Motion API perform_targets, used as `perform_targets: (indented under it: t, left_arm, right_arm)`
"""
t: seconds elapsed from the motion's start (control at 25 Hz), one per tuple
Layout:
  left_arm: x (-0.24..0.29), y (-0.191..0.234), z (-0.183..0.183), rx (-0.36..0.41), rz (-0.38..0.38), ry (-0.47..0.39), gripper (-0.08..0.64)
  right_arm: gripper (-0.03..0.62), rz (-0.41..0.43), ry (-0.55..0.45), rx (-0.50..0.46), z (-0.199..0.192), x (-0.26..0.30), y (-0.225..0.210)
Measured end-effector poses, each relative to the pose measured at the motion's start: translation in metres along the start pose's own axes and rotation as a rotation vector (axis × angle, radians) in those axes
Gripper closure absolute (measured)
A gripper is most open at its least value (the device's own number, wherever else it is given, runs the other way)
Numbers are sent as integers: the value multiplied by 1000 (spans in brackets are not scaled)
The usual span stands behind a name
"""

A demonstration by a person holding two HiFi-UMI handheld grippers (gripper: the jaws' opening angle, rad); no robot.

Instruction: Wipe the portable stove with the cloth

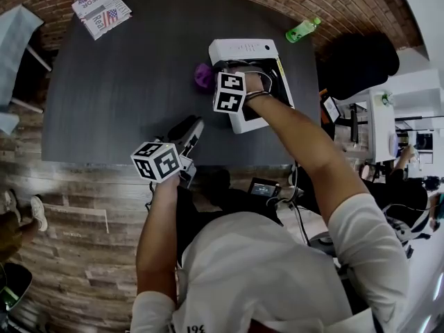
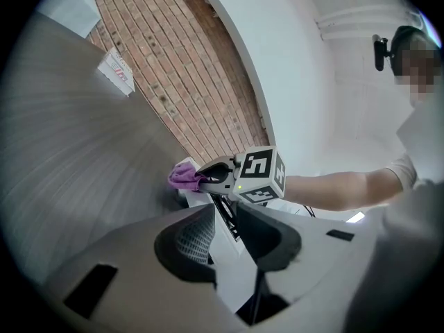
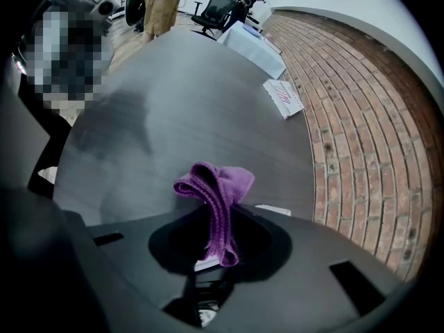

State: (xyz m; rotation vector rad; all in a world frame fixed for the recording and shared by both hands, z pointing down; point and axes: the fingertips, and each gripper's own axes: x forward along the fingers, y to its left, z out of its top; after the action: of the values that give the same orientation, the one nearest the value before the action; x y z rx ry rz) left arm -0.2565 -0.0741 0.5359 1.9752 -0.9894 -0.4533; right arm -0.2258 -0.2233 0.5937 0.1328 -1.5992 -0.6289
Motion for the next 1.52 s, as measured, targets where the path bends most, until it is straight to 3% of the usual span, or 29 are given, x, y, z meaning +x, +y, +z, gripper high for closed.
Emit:
perform_targets:
  t: [1.04,1.52]
  left_arm:
    - [1,-22,-21,12,-31,64,456]
    - [2,-24,-24,14,-34,81,457]
  right_arm:
    - [505,77,6,-64,-10,-32,63]
    - [505,124,-21,-20,-14,-50,92]
